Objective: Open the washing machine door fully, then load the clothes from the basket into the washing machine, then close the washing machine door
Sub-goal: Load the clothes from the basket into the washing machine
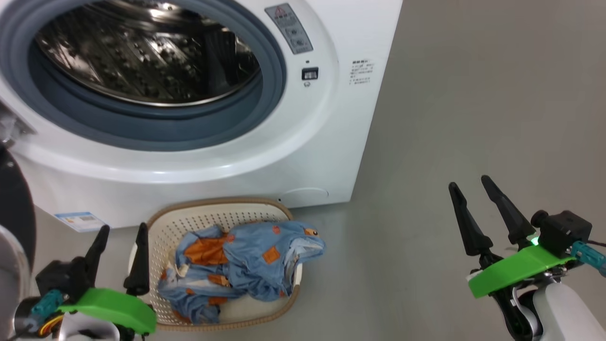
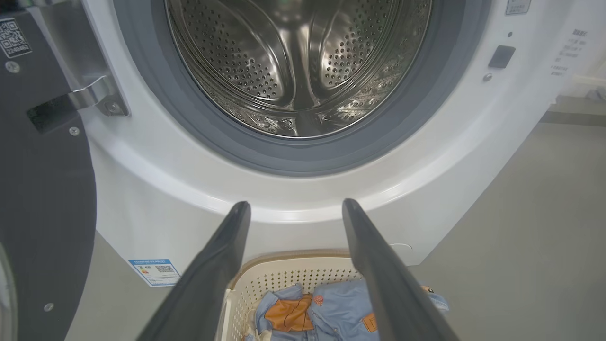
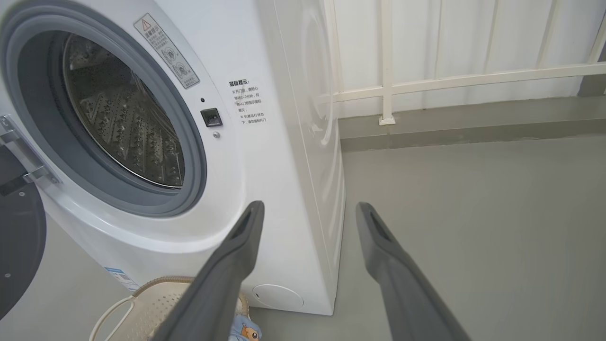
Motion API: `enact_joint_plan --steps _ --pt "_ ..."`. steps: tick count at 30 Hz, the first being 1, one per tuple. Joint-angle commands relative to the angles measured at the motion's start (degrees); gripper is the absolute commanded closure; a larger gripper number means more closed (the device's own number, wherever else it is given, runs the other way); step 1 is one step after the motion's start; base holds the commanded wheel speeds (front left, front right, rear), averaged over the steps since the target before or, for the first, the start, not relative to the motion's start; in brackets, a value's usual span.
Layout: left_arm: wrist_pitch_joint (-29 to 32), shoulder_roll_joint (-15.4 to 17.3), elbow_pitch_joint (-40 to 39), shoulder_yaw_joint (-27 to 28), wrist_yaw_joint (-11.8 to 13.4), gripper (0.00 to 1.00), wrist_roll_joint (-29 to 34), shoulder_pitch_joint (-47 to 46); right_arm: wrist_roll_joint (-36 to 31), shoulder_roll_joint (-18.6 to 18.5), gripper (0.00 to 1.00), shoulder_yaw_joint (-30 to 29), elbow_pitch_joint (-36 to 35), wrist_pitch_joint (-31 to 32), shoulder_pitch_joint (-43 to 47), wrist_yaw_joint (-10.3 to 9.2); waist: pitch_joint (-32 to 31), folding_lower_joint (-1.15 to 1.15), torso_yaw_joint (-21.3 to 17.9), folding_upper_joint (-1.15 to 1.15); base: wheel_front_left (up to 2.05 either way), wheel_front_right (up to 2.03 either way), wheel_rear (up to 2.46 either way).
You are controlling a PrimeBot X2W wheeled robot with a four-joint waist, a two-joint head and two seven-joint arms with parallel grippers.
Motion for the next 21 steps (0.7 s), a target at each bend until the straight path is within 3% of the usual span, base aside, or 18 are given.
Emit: enact_joint_plan --steps 1,10,21 --pt "-0.7 1.5 -0.7 2.0 -0.1 0.00 0.4 -2.5 -0.4 -0.2 0.00 0.8 -1.6 -0.7 -1.2 0.09 1.9 0.00 -0.6 0.00 0.00 0.00 0.00" --pt "-0.7 0.7 6.2 1.1 -3.1 0.00 -0.2 -7.8 -1.2 1.0 0.00 0.5 -2.4 -0.7 -3.6 0.09 8.2 0.00 -2.0 0.00 0.00 0.00 0.00" --pt "-0.5 0.1 20.8 -0.5 -7.1 0.00 -0.3 -16.6 -2.3 3.0 0.00 0.5 -3.7 -0.7 -7.5 0.09 16.9 0.00 -4.8 0.00 0.00 0.00 0.00"
